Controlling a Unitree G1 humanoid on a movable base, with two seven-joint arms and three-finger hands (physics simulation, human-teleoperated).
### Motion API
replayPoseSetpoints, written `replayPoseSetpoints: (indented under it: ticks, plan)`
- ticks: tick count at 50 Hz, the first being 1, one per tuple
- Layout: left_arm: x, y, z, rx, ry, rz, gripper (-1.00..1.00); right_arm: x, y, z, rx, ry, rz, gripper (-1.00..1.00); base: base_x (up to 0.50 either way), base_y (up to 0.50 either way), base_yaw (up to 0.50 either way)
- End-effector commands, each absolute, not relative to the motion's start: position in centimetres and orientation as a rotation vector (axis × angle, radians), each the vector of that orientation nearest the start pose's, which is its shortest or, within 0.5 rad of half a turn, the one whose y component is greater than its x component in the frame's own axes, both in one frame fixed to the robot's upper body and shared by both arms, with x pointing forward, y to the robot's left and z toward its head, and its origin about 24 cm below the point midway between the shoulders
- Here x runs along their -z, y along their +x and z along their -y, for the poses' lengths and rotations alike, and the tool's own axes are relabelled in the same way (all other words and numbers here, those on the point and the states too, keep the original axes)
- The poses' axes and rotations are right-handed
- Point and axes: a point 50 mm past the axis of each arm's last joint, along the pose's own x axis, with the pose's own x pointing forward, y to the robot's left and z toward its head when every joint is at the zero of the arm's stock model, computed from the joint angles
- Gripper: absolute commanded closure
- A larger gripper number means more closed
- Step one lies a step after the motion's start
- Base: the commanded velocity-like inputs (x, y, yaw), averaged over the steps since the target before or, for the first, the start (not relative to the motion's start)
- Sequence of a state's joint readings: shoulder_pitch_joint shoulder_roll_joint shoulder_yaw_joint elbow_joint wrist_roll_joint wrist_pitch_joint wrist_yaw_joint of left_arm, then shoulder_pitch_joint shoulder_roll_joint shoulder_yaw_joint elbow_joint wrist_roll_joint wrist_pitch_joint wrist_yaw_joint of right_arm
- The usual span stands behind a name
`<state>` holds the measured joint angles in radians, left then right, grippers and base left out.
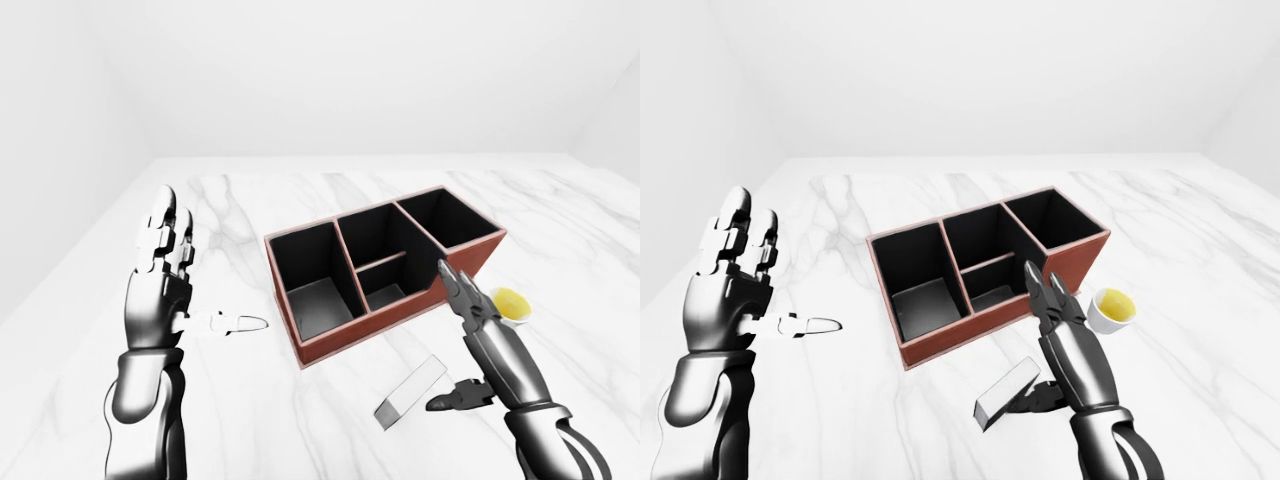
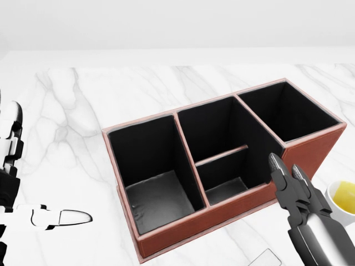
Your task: Pick up the book and place it in the front compartment of the caddy.
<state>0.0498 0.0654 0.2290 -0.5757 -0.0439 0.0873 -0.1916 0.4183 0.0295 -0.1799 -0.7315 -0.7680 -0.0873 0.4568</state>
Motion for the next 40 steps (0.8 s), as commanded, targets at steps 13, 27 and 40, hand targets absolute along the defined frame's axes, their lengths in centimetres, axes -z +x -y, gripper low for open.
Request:
replayPoseSetpoints:
  ticks: [13, 27, 40]
  plan:
    - [-15.5, 21.6, -19.5, -0.011, 0.131, 0.434, -1.0, -8.8, 15.1, 19.2, 0.019, -0.962, -0.072, -1.0, 0.0, 0.0, 0.0]
    - [-15.6, 21.5, -19.4, -0.009, 0.135, 0.44, -1.0, -8.9, 15.2, 18.5, -0.017, -0.983, -0.047, -1.0, 0.0, 0.0, 0.0]
    - [-15.5, 21.6, -19.3, -0.005, 0.133, 0.433, -1.0, -8.7, 15.2, 18.3, -0.036, -0.992, -0.055, -1.0, 0.0, 0.0, 0.0]
